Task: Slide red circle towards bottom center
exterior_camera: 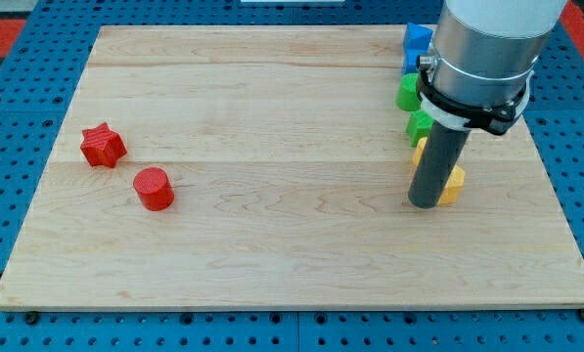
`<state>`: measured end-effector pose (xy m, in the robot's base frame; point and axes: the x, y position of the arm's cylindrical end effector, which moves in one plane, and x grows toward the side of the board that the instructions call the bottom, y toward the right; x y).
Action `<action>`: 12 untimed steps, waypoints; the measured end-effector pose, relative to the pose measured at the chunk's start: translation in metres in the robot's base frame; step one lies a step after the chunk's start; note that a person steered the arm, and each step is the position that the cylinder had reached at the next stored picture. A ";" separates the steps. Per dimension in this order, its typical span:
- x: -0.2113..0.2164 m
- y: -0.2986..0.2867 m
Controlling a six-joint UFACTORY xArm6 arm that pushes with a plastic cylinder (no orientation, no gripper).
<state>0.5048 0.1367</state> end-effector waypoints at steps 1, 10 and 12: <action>0.033 -0.023; -0.033 -0.281; -0.025 -0.244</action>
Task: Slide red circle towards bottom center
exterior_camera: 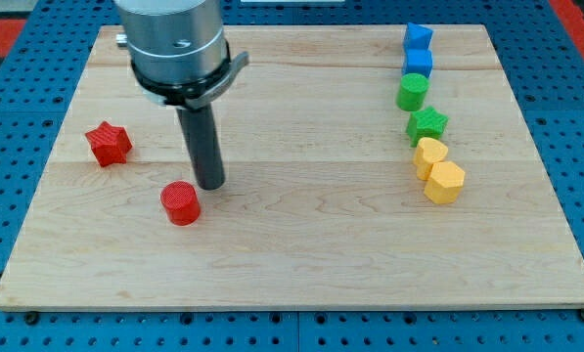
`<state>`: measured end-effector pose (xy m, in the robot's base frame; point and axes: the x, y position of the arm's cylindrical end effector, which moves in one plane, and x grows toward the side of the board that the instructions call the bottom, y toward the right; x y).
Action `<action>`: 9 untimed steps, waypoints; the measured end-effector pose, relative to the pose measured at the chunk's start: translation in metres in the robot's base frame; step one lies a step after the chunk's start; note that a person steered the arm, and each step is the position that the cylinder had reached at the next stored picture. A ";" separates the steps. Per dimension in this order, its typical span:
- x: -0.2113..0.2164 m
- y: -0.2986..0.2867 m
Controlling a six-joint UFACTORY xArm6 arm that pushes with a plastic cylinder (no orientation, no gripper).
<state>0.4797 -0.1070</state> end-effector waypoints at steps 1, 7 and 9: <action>0.003 -0.034; 0.021 0.054; 0.053 -0.002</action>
